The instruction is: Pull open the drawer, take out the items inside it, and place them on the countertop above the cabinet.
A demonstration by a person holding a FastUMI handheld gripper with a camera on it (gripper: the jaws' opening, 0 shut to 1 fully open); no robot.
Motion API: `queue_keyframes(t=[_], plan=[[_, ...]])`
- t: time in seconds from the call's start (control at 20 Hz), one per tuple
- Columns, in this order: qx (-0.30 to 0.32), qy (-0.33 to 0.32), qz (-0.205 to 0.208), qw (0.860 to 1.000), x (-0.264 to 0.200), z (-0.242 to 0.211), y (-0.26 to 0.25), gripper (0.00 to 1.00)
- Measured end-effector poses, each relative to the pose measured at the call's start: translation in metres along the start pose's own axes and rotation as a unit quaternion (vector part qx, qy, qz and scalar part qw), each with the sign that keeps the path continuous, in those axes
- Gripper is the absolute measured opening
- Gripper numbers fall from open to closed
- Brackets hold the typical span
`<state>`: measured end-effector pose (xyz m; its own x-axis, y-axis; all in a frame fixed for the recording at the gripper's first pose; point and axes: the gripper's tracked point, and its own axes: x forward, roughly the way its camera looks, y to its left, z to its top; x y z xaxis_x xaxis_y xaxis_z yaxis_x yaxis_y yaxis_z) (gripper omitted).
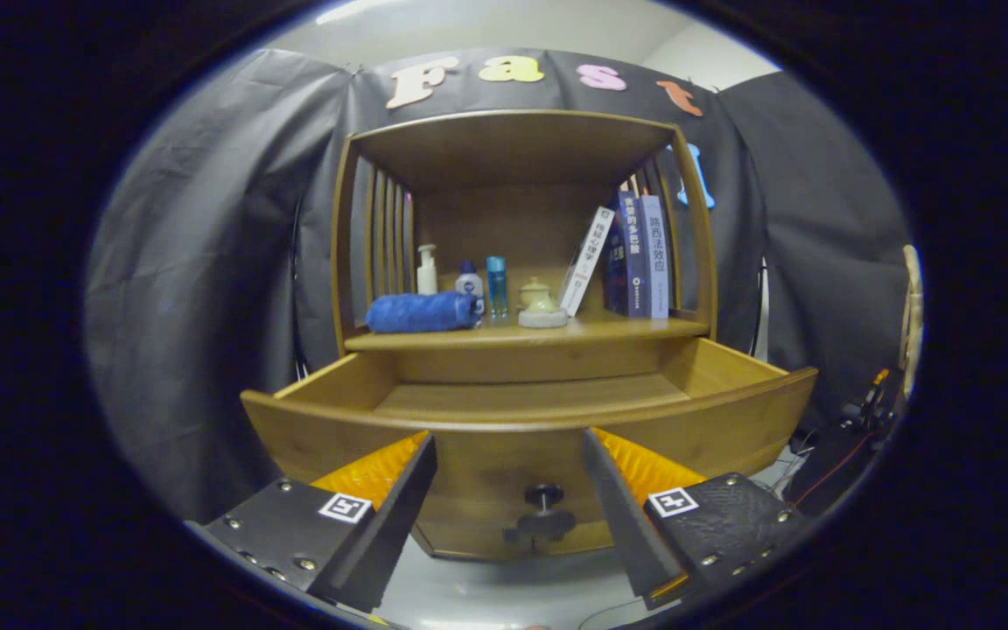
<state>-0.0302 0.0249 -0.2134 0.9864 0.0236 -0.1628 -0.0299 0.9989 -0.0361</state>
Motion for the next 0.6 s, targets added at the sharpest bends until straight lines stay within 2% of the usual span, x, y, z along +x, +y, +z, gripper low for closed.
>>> queue_keyframes(t=[0.05,0.15,0.4,0.6], plan=[[0.003,0.012,-0.010,1.000,-0.001,-0.009,-0.006,0.99],[0.007,0.022,0.002,1.000,-0.006,-0.021,0.002,0.99],[0.024,0.048,-0.002,0.999,0.001,-0.043,-0.011,0.99],[0.042,0.049,-0.001,0.998,0.006,-0.044,-0.009,0.99]])
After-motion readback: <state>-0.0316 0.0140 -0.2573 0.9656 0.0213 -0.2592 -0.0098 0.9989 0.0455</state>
